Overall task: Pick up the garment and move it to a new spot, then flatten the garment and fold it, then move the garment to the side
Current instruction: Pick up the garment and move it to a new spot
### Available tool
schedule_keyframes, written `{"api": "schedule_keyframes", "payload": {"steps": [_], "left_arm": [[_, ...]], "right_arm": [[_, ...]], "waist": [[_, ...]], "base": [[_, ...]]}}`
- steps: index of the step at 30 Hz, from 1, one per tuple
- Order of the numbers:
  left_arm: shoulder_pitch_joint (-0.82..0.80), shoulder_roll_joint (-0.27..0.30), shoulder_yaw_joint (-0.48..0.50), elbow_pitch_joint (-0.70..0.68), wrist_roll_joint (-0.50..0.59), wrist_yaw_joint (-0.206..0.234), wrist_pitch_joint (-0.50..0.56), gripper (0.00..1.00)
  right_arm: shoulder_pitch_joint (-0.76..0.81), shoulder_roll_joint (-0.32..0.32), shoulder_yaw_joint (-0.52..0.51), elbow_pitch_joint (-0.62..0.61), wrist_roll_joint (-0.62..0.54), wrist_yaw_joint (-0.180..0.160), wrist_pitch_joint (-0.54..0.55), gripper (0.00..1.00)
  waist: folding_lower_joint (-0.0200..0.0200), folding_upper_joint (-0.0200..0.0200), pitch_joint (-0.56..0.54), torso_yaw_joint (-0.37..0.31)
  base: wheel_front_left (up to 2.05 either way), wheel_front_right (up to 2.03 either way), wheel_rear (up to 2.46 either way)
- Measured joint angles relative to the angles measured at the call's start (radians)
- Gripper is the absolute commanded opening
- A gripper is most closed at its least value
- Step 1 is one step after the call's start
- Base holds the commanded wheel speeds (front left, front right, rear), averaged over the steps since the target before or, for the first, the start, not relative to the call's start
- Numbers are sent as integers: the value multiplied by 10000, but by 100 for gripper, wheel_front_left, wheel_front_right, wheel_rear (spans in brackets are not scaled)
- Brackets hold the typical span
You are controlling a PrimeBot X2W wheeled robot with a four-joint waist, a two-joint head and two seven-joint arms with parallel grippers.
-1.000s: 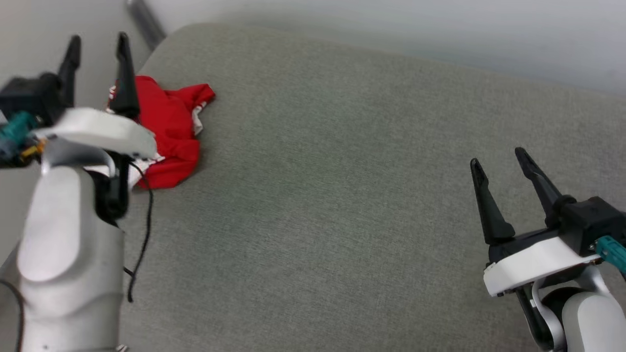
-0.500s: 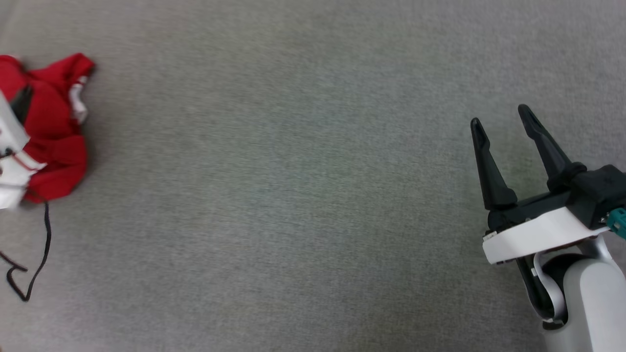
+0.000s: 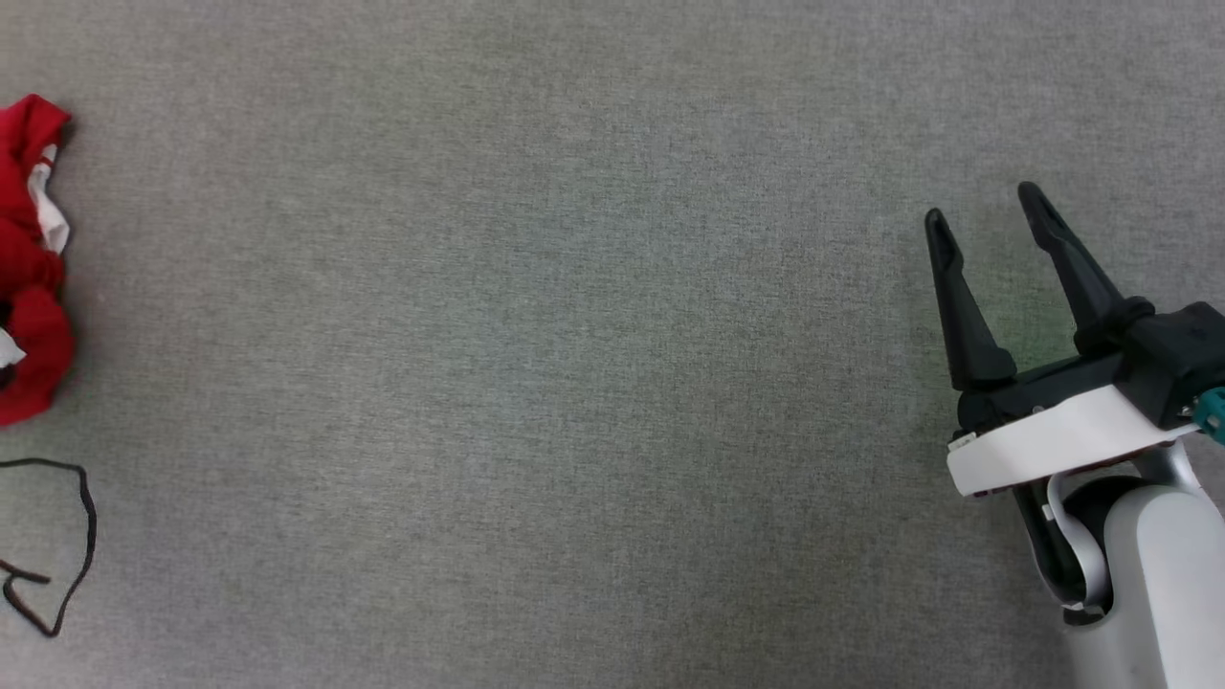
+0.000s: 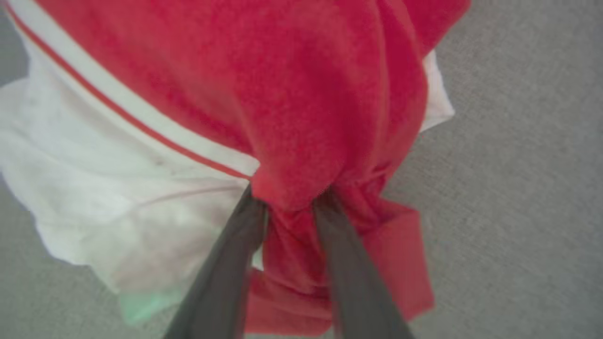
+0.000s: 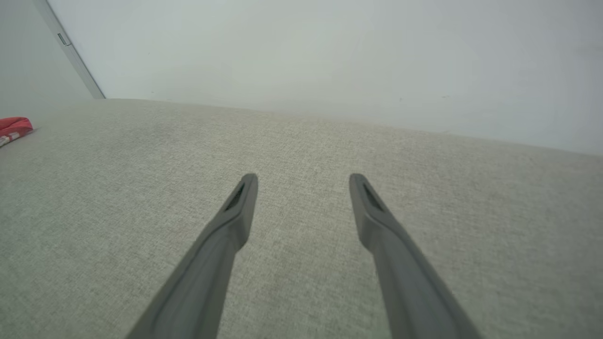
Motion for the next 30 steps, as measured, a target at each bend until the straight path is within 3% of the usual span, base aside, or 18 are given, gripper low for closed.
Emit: {"api": "schedule_keyframes", "payload": {"steps": [4,9,22,30], "left_arm": [[94,-244,-257,-163,431,-33,-1570,0],[-129,-151,-500,-173,961,-63,-3152,0],[-1173,-282,-1655,-477,2305,-134,-6688,0],[-1230,-1296,-2247,-934,2420,-128,-7877,0]], "right_arm": [[26,-35,-35,73,-31,0,79,100],[213,69,-38,240,-15,0,98,100],[1414,556,-497,485,31,0,134,100],[2100,775,-656,426,23,0,291,100]], "waist": [[0,0,-445,182],[-1,0,-1128,349],[-3,0,-3407,487],[-5,0,-4581,-46]], "base": [[0,0,0],[0,0,0],[0,0,0],[0,0,0]]}}
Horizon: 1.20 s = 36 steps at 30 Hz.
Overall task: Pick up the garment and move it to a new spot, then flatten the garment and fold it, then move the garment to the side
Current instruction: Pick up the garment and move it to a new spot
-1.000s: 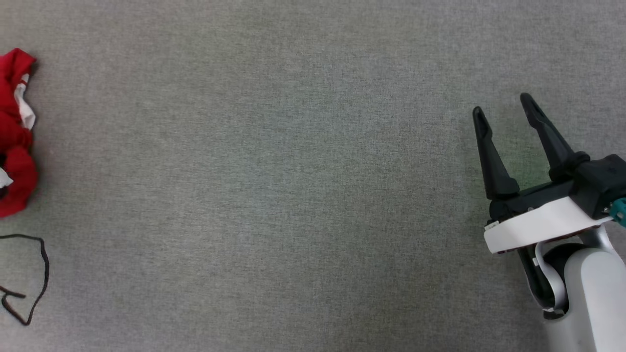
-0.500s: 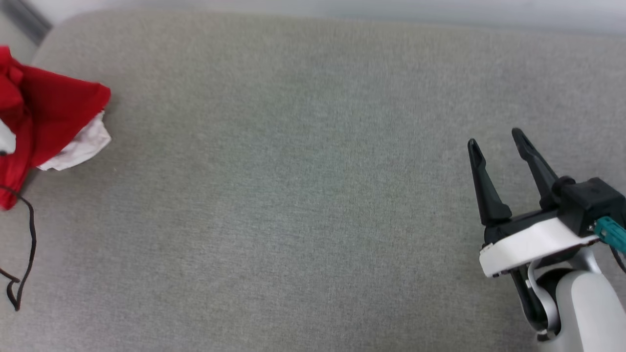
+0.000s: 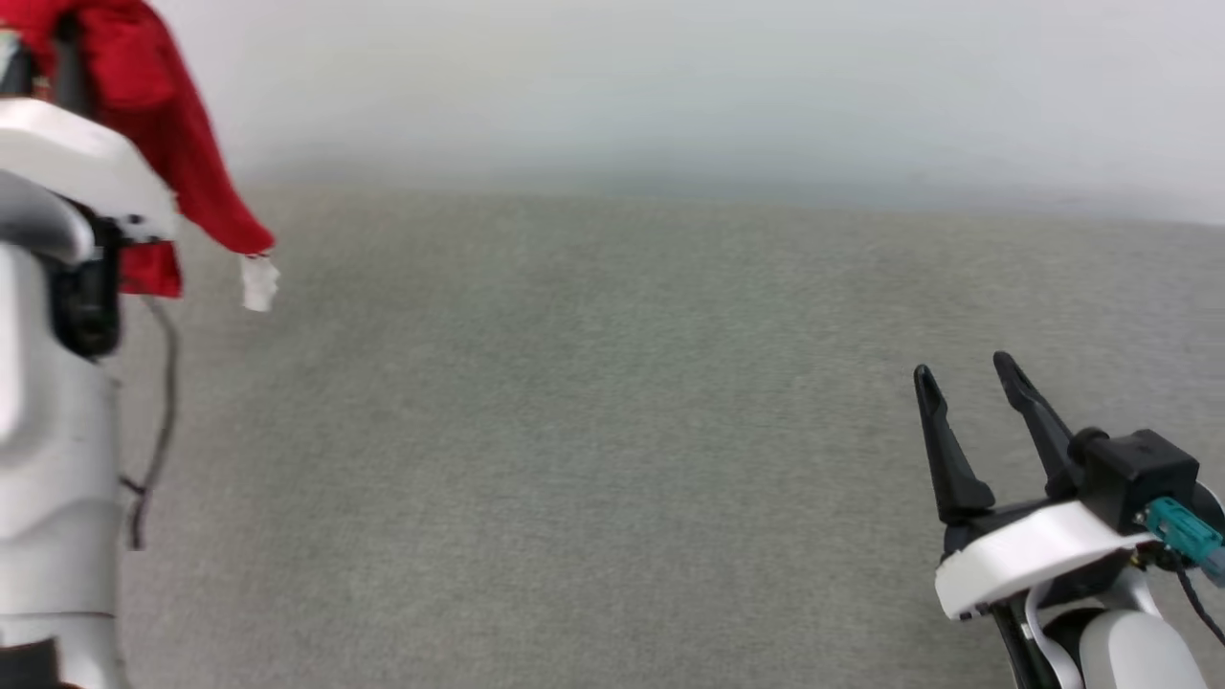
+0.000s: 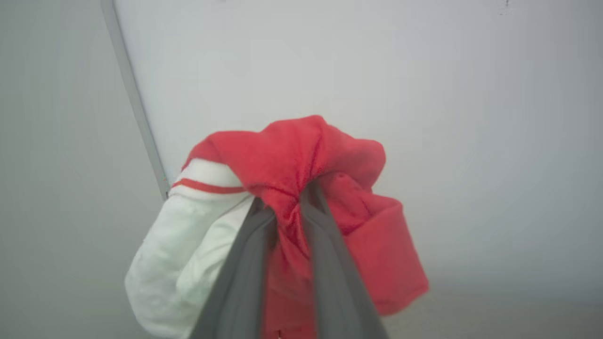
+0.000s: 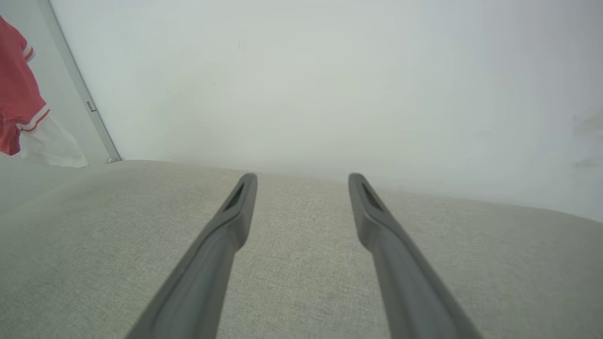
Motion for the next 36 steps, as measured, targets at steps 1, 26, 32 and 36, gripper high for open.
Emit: {"api": "schedule_keyframes", "payload": {"steps": [1,26,32,36], "left_arm": [[57,-199,-100,-119,-71,-48,-88,0],[4693,-3638,-5010,-759,-1494,-667,-658,0],[5665,-3632,-5660,-322,-1436,-508,-416,100],[5724,-3561,-5720,-598,-1177,-305,-913,100]], "right_arm": [[78,12,-29,-31,4,2,36,100],[795,90,-420,-713,86,0,499,100],[738,98,-443,-548,81,0,428,100],[704,96,-476,-497,61,0,414,100]], "waist": [[0,0,-96,-128],[3,0,27,-2422],[3,0,75,-2195],[3,0,-64,-1949]], "base": [[0,0,0],[0,0,0],[0,0,0],[0,0,0]]}}
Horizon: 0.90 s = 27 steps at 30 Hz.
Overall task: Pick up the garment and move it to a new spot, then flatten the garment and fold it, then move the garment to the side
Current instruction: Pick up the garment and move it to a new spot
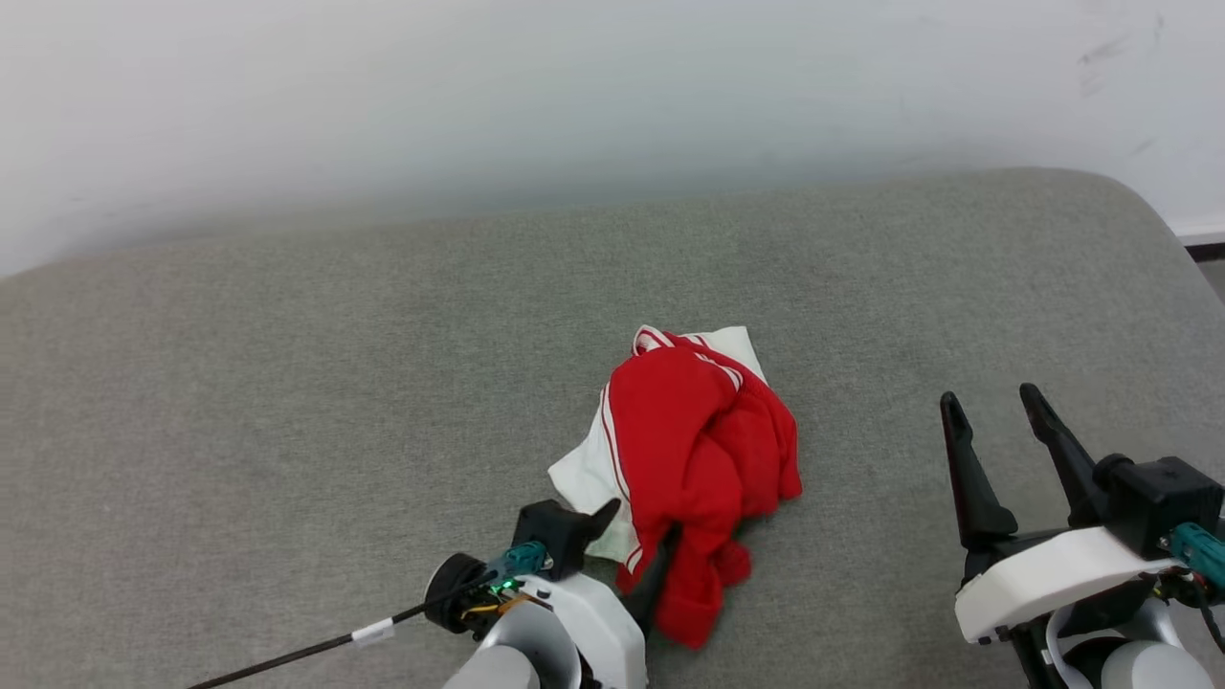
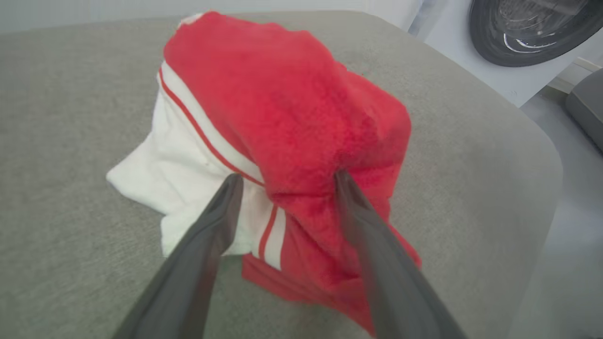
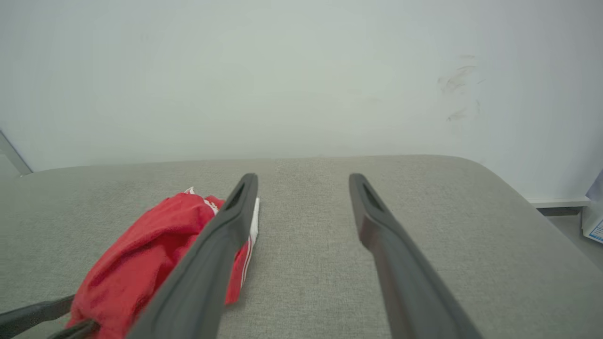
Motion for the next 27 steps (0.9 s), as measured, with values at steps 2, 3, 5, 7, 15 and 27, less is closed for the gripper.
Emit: {"api": "schedule_keyframes", "payload": {"steps": [2,3,5,7,15,27], "left_arm": [[-18,38,107,-234,50,182,-316,100],[-19,56,188,-385,79,288,-518,100],[-50,92,355,-662,117,474,-815,100],[-60,165,489,-863,94,656,-924,100],[-36,725,1693,-1783,-144,1628,-1375,100],[1636,2123,2615,-2955,-182,2464,-1358,100]], "right_arm": [[5,4,6,21,-48,2,0,100],[25,6,-19,25,-50,2,2,100],[49,4,-104,46,-42,0,15,100],[110,6,-148,44,-46,0,50,100],[272,6,-173,-38,-58,0,109,100],[936,6,221,-17,35,0,412,100]], "waist": [[0,0,-130,109],[0,0,-194,172],[0,0,-329,290],[-1,0,-455,410],[-1,0,-791,760],[-1,0,-1250,623]], "base": [[0,0,0],[0,0,0],[0,0,0],[0,0,0],[0,0,0],[0,0,0]]}}
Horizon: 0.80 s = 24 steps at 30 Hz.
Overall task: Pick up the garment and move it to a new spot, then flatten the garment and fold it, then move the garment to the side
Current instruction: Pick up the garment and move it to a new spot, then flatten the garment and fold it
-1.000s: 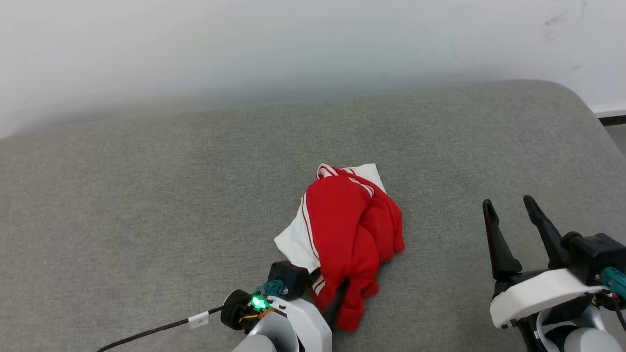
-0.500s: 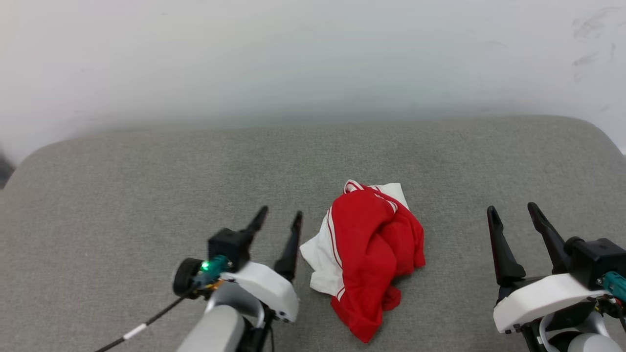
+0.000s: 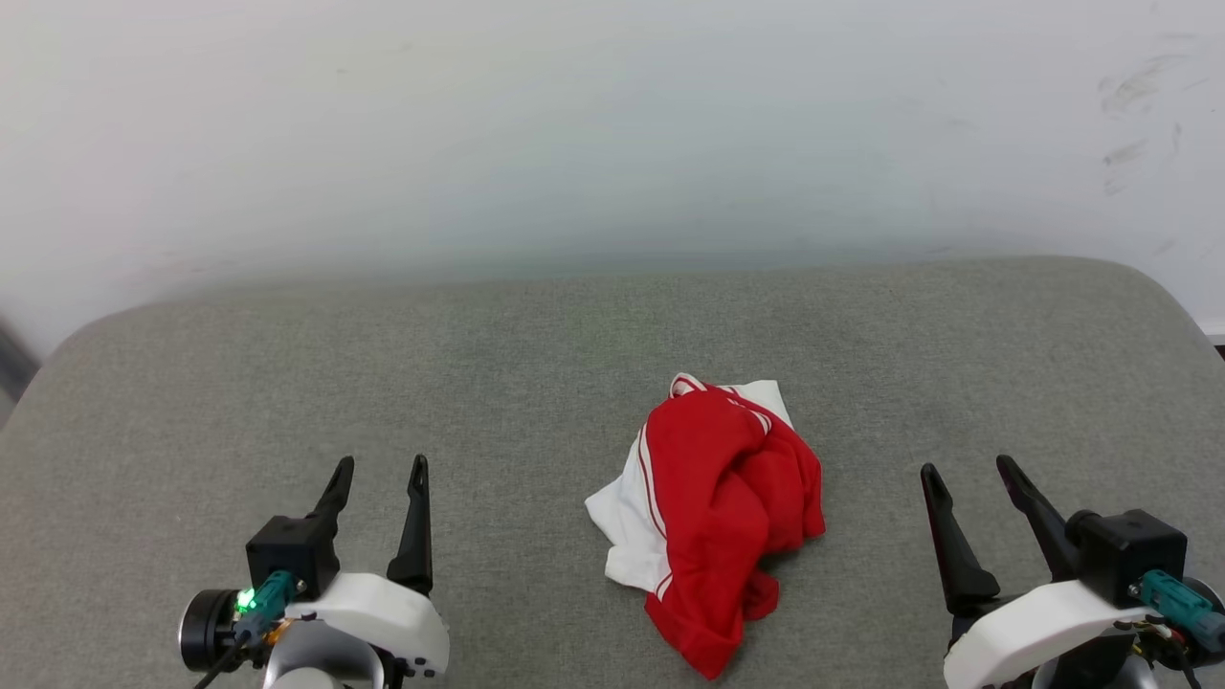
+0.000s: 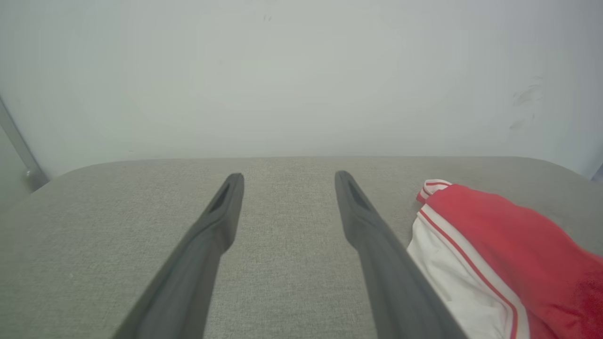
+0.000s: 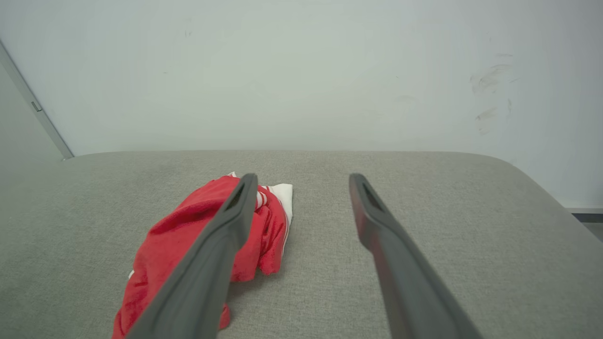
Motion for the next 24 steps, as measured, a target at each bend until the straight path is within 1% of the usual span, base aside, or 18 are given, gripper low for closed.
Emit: {"api": "schedule_keyframes", "payload": {"steps": [7,19,20,23,24], "left_arm": [[437,8,27,-439,-98,278,184,100],[450,96,6,-625,-194,311,314,100],[400,71,-15,-625,-290,213,368,100],[-94,-19,-194,-414,-556,-278,614,100],[-571,-46,-412,-117,-671,-677,936,100]], "right_arm": [[81,0,61,-79,2,0,77,100],[69,0,82,-94,21,0,82,100],[67,0,54,-96,21,0,82,100],[57,-2,-31,-121,21,0,81,100],[35,-2,-17,-104,21,0,117,100]], "waist": [[0,0,-76,-43],[0,0,-44,13],[0,0,-29,24],[0,1,66,102],[0,0,143,126]], "base": [[0,0,0],[0,0,0],[0,0,0],[0,0,0],[0,0,0]]}}
